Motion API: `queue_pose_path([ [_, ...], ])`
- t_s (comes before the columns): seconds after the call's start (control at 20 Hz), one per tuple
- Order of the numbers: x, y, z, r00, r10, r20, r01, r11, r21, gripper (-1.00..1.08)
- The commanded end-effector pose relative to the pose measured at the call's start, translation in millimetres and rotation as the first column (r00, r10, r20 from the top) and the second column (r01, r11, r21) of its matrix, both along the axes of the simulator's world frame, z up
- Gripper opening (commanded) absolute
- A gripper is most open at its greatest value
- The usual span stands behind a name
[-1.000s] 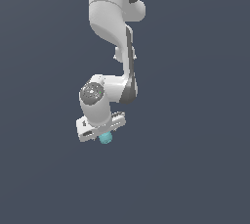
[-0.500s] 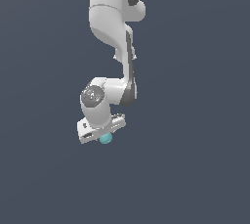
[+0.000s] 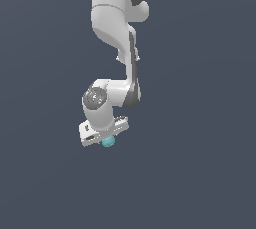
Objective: Pick up the object and move it to a goal position.
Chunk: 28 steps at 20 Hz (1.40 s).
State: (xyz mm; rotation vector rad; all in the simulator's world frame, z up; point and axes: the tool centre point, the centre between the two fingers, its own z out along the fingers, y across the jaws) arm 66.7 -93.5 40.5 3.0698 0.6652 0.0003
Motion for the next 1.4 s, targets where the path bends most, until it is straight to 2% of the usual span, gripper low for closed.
queue_pose_path([
  [0.0, 0, 2, 3, 1.000, -0.005, 0.003, 0.005, 1.000, -0.001, -1.00],
  [0.35, -1, 15, 23, 0.998, -0.052, 0.021, 0.052, 0.999, -0.008, -1.00],
  [0.7, -2, 40, 61, 0.989, -0.138, 0.056, 0.139, 0.990, -0.019, -1.00],
  [1.35, -1, 99, 147, 0.934, -0.328, 0.140, 0.336, 0.941, -0.034, -1.00],
])
